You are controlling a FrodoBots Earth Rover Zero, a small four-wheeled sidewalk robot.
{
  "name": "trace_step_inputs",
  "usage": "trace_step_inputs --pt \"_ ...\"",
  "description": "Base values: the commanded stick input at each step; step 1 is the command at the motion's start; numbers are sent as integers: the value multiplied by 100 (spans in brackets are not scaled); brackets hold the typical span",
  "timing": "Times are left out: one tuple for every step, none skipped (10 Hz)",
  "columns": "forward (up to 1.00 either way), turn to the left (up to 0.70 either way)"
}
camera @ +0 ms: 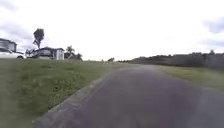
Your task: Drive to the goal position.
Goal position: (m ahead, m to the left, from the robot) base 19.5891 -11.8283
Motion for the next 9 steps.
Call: trace_step_inputs --pt "70 0" --pt "70 0" --pt "70 0" --pt "70 0" --pt "70 0" --pt "70 0" --pt "70 0" --pt "70 0" --pt "70 0"
